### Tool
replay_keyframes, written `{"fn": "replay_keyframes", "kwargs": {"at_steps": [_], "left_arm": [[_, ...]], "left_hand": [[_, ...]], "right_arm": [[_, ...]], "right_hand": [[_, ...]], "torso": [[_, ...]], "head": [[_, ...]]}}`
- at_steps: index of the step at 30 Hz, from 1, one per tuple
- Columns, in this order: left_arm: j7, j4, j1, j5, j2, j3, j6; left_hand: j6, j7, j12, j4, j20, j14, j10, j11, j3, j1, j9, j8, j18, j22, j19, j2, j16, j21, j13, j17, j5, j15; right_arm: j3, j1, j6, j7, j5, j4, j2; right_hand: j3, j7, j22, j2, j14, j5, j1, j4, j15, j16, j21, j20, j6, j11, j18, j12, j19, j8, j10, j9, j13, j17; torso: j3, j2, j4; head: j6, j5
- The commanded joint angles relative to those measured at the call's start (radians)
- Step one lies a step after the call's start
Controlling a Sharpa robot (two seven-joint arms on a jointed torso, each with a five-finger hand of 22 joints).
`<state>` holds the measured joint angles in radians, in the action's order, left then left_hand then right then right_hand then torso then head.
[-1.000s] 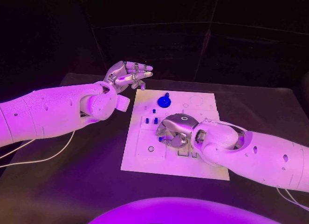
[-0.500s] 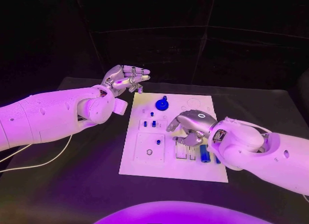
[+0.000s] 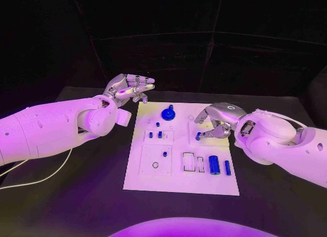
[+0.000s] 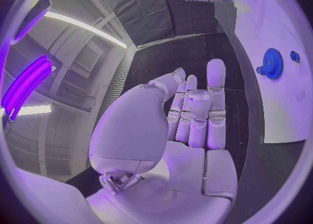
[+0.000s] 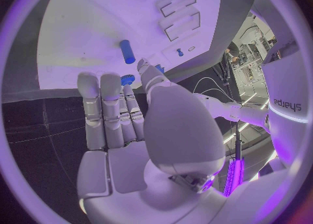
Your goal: Assemble the parts on the task board
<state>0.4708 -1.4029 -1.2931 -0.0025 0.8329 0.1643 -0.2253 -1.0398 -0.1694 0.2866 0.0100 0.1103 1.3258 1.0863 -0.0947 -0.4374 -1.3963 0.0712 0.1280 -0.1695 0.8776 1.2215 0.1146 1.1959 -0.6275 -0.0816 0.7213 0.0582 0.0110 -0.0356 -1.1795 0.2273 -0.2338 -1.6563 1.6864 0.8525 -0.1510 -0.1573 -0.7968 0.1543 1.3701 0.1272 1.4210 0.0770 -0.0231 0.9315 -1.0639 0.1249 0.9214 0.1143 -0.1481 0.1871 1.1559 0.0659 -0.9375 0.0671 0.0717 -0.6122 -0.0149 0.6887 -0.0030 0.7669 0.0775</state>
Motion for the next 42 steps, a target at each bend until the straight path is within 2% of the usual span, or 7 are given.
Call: {"fn": "replay_keyframes", "kwargs": {"at_steps": [1, 9, 16, 22, 27, 35, 42], "left_arm": [[-0.001, 0.0, -0.002, 0.003, -0.002, -0.001, 0.019], [-0.002, 0.001, -0.002, 0.003, -0.002, -0.001, 0.021], [-0.005, 0.002, -0.002, 0.003, -0.003, 0.0, 0.023], [-0.005, 0.003, -0.002, 0.003, -0.003, 0.0, 0.023], [-0.005, 0.003, -0.002, 0.003, -0.003, 0.0, 0.023], [-0.005, 0.003, -0.002, 0.003, -0.003, 0.0, 0.024], [-0.005, 0.003, -0.002, 0.003, -0.002, 0.0, 0.024]], "left_hand": [[-0.001, -0.002, 0.004, 0.004, 0.001, -0.009, 0.0, -0.003, 0.0, 0.002, -0.001, 0.006, -0.013, -0.001, -0.005, -0.006, -0.005, 0.004, -0.001, -0.002, 0.002, 0.0], [-0.001, -0.002, 0.004, 0.004, 0.001, -0.009, 0.0, -0.003, 0.0, 0.002, -0.001, 0.006, -0.013, -0.001, -0.005, -0.006, -0.005, 0.004, -0.001, -0.002, 0.002, 0.0], [-0.001, -0.001, 0.005, 0.004, 0.001, -0.01, -0.001, -0.002, 0.0, 0.002, -0.001, 0.007, -0.013, -0.002, -0.006, -0.007, -0.005, 0.005, -0.001, -0.003, 0.003, 0.0], [-0.001, -0.001, 0.005, 0.004, 0.001, -0.01, -0.001, -0.002, 0.0, 0.002, -0.001, 0.007, -0.013, -0.002, -0.006, -0.007, -0.005, 0.005, -0.001, -0.003, 0.003, 0.0], [-0.001, -0.001, 0.005, 0.004, 0.001, -0.01, -0.001, -0.002, 0.0, 0.002, -0.001, 0.007, -0.013, -0.002, -0.006, -0.007, -0.005, 0.005, -0.001, -0.003, 0.003, 0.0], [-0.001, -0.001, 0.005, 0.004, 0.001, -0.01, -0.001, -0.002, 0.0, 0.002, -0.001, 0.007, -0.013, -0.002, -0.006, -0.007, -0.005, 0.005, -0.001, -0.003, 0.003, 0.0], [-0.001, -0.001, 0.005, 0.004, 0.001, -0.01, -0.001, -0.002, 0.0, 0.002, -0.001, 0.007, -0.013, -0.002, -0.006, -0.007, -0.005, 0.005, -0.001, -0.003, 0.003, 0.0]], "right_arm": [[0.001, -0.003, -0.066, -0.027, 0.007, -0.007, -0.003], [-0.001, -0.003, -0.137, -0.021, 0.007, -0.02, -0.019], [-0.003, -0.002, -0.165, -0.016, 0.008, -0.029, -0.037], [-0.003, -0.002, -0.177, -0.014, 0.008, -0.038, -0.047], [-0.004, -0.001, -0.184, -0.012, 0.008, -0.045, -0.056], [-0.004, 0.001, -0.173, -0.018, 0.002, -0.052, -0.061], [-0.004, 0.001, -0.123, -0.025, -0.016, -0.054, -0.063]], "right_hand": [[0.006, -0.001, 0.0, -0.001, 0.004, -0.001, 0.013, 0.002, 0.004, 0.005, 0.003, -0.002, -0.007, -0.005, -0.011, 0.007, 0.008, -0.001, -0.001, 0.001, 0.001, -0.001], [0.013, -0.001, -0.013, -0.018, 0.015, 0.004, 0.031, 0.014, 0.009, 0.018, -0.007, -0.007, 0.014, -0.012, -0.008, 0.042, 0.025, 0.006, -0.018, 0.004, 0.001, -0.005], [0.009, 0.002, -0.037, -0.039, 0.029, 0.002, 0.043, 0.018, 0.016, 0.034, -0.025, -0.013, 0.042, -0.019, -0.003, 0.073, 0.046, 0.01, -0.054, 0.005, -0.003, -0.016], [-0.036, -0.004, -0.117, -0.07, 0.062, -0.008, 0.066, 0.02, 0.019, 0.072, -0.085, -0.014, 0.078, -0.02, 0.014, 0.077, 0.099, 0.014, -0.115, 0.006, -0.01, -0.057], [-0.082, -0.002, -0.17, -0.08, 0.075, -0.01, 0.076, 0.024, 0.025, 0.097, -0.124, -0.017, 0.114, -0.027, 0.023, 0.065, 0.129, 0.021, -0.164, 0.007, -0.01, -0.09], [-0.154, 0.011, -0.232, -0.089, 0.092, -0.024, 0.086, 0.023, 0.037, 0.148, -0.172, -0.029, 0.163, -0.042, 0.035, 0.039, 0.161, 0.029, -0.225, 0.008, -0.008, -0.151], [-0.217, 0.011, -0.251, -0.086, 0.093, -0.043, 0.087, 0.013, 0.038, 0.166, -0.189, -0.032, 0.177, -0.043, 0.038, 0.008, 0.165, 0.022, -0.247, 0.005, -0.007, -0.168]], "torso": [[0.0001, 0.001, 0.0004], [0.0003, 0.0, 0.0011], [0.0005, 0.0, -0.0003], [0.0009, 0.001, 0.0009], [0.0009, 0.001, 0.0009], [0.0007, 0.0, -0.0002], [0.0004, 0.0, -0.0001]], "head": [[-0.002, -0.002], [0.003, 0.001], [0.003, 0.001], [0.003, 0.0], [0.005, 0.0], [0.007, 0.0], [0.009, -0.003]]}}
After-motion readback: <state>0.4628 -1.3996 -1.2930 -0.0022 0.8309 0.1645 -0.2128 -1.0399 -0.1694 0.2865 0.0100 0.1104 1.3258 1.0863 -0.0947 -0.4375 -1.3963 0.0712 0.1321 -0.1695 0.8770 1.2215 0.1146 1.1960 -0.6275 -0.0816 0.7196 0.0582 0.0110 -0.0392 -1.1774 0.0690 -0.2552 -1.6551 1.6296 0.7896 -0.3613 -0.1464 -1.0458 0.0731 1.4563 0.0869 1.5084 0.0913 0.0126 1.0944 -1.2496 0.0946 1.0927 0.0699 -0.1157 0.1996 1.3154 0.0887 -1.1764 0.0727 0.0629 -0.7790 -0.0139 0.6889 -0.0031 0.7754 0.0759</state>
